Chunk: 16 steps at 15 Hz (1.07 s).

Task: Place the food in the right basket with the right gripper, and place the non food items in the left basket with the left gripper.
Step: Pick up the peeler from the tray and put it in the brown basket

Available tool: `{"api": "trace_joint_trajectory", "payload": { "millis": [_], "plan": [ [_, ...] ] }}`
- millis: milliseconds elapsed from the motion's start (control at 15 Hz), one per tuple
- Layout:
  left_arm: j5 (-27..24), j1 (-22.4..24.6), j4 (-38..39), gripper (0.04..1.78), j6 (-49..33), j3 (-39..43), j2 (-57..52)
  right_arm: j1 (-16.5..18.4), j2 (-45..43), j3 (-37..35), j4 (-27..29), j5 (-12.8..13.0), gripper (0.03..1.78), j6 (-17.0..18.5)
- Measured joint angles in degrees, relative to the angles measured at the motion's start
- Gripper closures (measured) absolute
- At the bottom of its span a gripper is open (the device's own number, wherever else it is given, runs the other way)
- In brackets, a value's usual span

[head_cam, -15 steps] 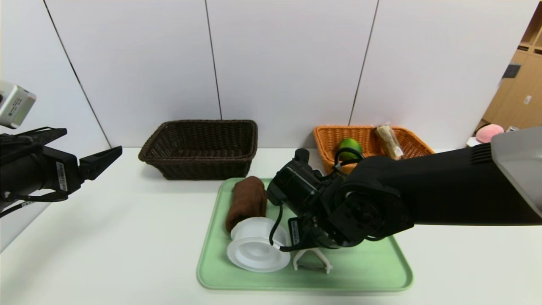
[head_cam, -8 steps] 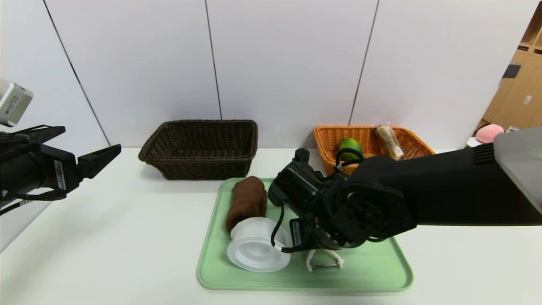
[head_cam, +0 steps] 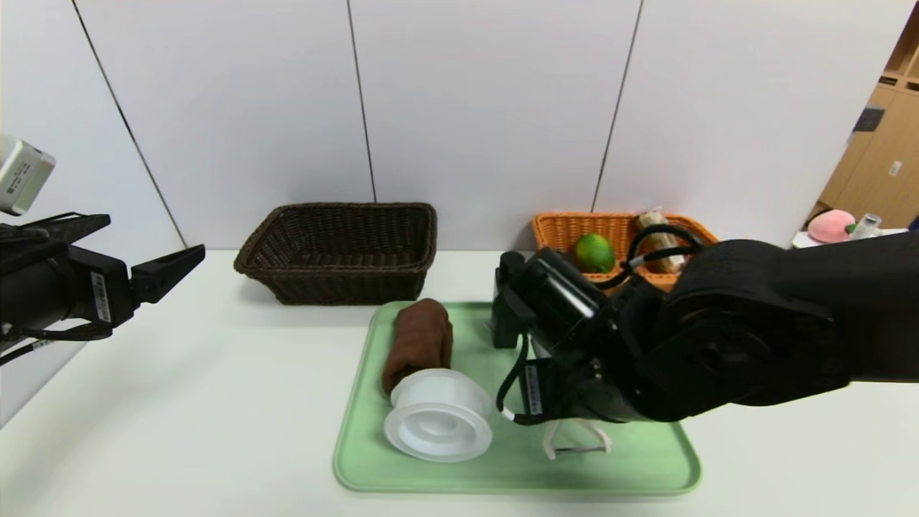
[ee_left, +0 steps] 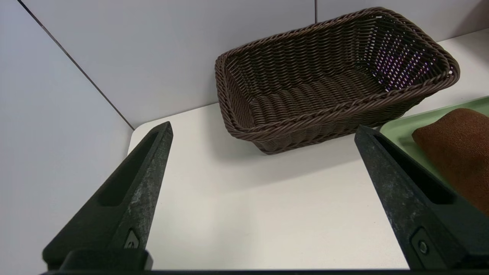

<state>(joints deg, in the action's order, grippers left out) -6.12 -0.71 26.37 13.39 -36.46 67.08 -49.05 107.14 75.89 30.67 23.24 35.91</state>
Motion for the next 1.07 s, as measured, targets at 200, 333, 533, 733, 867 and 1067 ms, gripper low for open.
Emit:
{"api": "trace_joint_trajectory", "payload": {
  "millis": [200, 333, 533, 733, 867, 1067],
  "plan": [
    [0.1, 0.0, 0.0, 0.13, -0.1, 0.0, 0.0, -0.6, -5.7, -1.0, 0.3, 0.7, 1.56, -0.2],
    [0.0, 0.0, 0.0, 0.13, 0.0, 0.0, 0.1, -0.7, -9.6, -2.0, -0.3, 0.9, 1.56, -0.3],
    [0.0, 0.0, -0.1, 0.13, 0.0, 0.0, 0.2, 0.9, -15.3, -4.0, -4.7, 1.2, 1.56, -2.8],
    [0.1, 0.0, 0.0, 0.13, 0.0, 0.0, 0.1, 3.6, -19.2, -7.7, -13.4, 2.4, 1.56, -8.8],
    [0.1, 0.0, -0.1, 0.13, 0.0, 0.1, 0.0, 4.6, -20.2, -9.5, -21.2, 2.4, 1.56, -13.2],
    [0.2, 0.0, 0.0, 0.13, 0.1, 0.1, -0.2, 5.0, -18.8, -10.9, -36.8, 1.6, 1.56, -22.5]
  ]
}}
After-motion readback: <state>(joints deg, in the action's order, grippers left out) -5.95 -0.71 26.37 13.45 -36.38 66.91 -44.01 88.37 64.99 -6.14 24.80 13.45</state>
